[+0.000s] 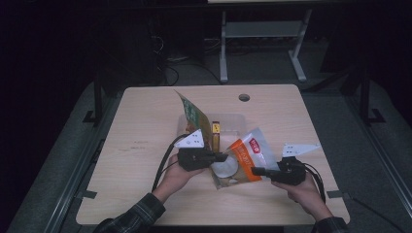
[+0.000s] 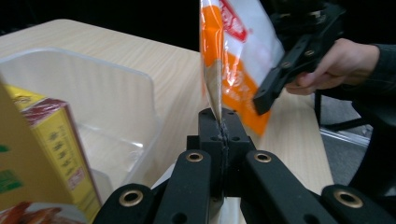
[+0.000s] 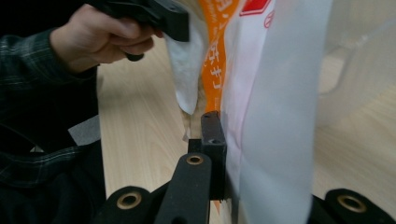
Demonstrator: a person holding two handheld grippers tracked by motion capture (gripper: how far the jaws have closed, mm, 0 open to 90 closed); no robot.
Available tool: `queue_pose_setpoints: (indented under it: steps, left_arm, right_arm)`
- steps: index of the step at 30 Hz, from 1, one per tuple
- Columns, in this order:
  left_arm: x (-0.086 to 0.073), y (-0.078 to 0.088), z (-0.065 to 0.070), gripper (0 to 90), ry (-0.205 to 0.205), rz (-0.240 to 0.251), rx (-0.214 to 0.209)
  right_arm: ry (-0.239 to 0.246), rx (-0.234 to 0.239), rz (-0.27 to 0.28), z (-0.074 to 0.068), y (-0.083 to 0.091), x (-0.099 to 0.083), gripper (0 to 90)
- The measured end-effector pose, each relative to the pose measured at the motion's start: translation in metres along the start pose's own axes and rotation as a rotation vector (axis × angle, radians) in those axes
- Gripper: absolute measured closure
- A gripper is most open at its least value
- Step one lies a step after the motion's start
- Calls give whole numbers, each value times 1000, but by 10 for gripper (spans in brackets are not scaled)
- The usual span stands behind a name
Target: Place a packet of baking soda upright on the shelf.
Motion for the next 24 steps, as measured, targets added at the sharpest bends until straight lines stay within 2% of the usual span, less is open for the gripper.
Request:
queue_pose_setpoints:
  steps: [2,9,13,18,21,23,24]
  left_arm:
    - [0,1,-1,896,-6,-3,2]
    - [-3,-9,6,889,-19,-21,-17]
    - [0,-15,8,854,-31,-30,4]
    - [2,-13,5,607,-47,-37,51]
    - [4,-4,5,499,-41,-30,75]
    - [3,7,5,420,-48,-28,118]
    - [2,12,5,379,-36,-20,131]
  right_arm:
    - [20,23,20,-4,3,4,897]
    - [81,42,115,-16,13,26,899]
    - [94,48,152,-21,16,36,900]
    - [129,48,158,-23,17,47,900]
    - [153,43,156,-25,17,53,900]
    - [169,35,152,-26,16,57,900]
    - [169,34,155,-26,16,59,900]
Point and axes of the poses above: each handheld gripper's, and its own axes: y roughly backward along the jaws, x roughly out of its top, z roughly to its right, the point moved 4 cm from there along -y, roughly forward along the jaws, and after that the axes turned 3 degrees about -x, right-handed, at the moved point
